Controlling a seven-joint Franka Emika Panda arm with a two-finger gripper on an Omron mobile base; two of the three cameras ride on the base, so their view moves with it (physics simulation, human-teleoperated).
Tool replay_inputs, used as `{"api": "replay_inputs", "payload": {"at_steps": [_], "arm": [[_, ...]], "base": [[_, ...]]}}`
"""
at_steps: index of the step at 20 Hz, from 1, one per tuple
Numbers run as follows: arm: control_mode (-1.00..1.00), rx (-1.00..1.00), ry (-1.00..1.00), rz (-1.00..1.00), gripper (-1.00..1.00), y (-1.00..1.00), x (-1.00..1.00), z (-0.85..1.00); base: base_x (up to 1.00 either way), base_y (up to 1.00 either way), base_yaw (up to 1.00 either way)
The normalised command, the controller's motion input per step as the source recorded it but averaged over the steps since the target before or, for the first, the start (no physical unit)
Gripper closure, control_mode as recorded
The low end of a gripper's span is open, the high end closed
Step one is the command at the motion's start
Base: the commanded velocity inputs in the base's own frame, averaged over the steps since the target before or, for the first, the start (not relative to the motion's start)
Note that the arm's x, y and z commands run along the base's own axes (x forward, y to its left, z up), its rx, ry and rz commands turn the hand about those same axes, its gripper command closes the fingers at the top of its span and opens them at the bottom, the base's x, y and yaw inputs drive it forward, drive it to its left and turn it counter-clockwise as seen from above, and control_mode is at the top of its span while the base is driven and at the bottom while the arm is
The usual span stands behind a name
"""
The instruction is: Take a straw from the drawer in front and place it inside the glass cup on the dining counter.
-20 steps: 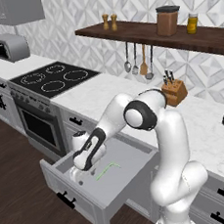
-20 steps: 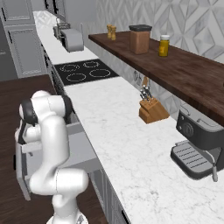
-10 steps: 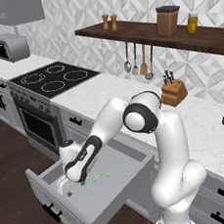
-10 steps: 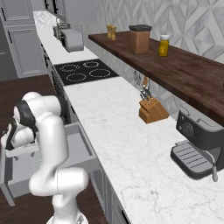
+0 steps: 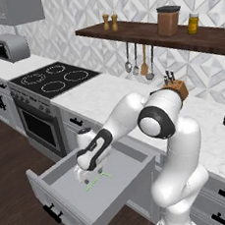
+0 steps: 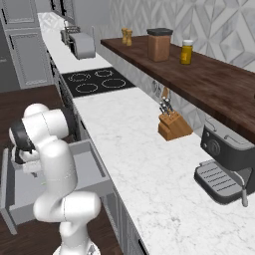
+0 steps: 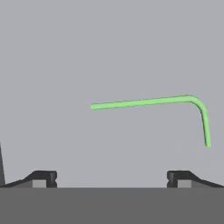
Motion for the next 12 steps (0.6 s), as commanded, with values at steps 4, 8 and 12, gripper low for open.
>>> {"api": "replay_inputs", "payload": {"at_steps": [4, 8, 12], "arm": [[-1.0, 0.0, 0.0, 0.02, -1.0, -0.66, 0.35, 0.0], [-1.0, 0.0, 0.0, 0.13, -1.0, -0.2, 0.36, 0.0], [-1.0, 0.0, 0.0, 0.16, -1.0, 0.0, 0.28, -0.04]], "base": [[0.0, 0.0, 0.0], [0.0, 0.0, 0.0], [0.0, 0.0, 0.0]]}}
